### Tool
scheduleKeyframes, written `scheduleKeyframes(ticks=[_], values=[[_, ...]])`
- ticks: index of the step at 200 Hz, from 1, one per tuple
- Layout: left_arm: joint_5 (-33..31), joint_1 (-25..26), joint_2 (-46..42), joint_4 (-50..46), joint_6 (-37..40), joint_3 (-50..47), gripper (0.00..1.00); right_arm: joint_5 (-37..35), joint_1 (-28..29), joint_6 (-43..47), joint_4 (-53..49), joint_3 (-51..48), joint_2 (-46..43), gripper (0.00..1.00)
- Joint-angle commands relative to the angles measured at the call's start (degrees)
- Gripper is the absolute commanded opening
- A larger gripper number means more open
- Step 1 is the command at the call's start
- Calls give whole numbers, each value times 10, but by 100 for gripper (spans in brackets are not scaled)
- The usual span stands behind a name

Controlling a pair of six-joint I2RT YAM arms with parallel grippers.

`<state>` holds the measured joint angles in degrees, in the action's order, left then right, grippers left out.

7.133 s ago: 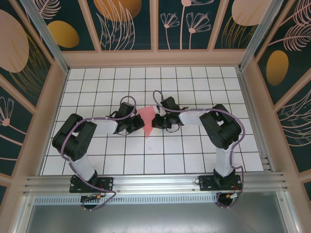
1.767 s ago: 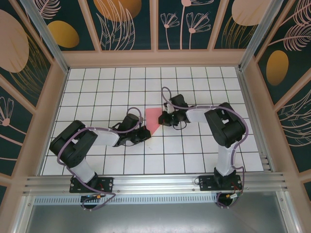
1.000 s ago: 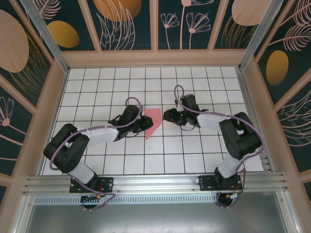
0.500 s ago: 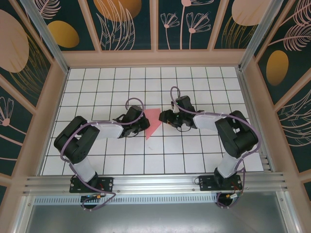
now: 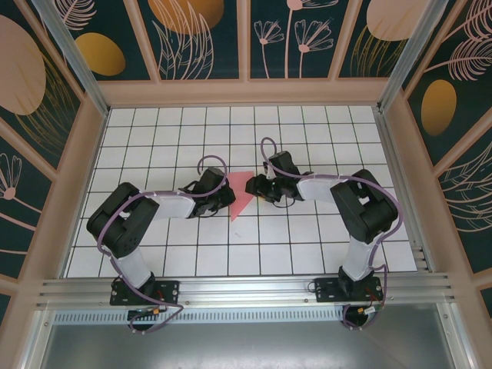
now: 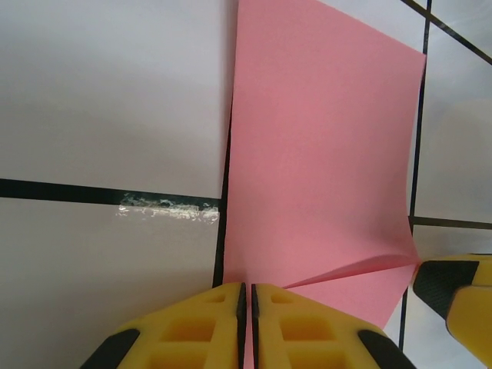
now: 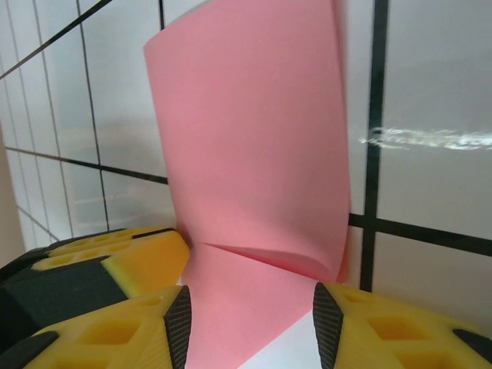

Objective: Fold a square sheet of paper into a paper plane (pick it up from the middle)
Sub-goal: Fourth fold the wing at the center of the table.

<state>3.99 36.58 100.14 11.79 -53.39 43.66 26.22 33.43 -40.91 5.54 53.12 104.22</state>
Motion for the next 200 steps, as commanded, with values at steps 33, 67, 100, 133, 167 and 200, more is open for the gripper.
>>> scheduleKeyframes(ticks=[33,67,100,133,167,200], values=[[1,-10,10,-7,7,-11,13,-31,4,-11,-28,20,12,51],[5,-12,8,-5,7,-13,13,-12,9,-9,-20,27,20,49],[10,-12,10,-3,8,-14,13,19,17,-11,2,27,20,41],[12,-13,6,-1,8,-14,13,48,19,-23,18,23,25,35],[12,-14,-4,-1,10,-15,14,67,20,-38,40,13,33,26],[11,-14,-16,-2,14,-15,16,54,19,-39,29,19,41,10]])
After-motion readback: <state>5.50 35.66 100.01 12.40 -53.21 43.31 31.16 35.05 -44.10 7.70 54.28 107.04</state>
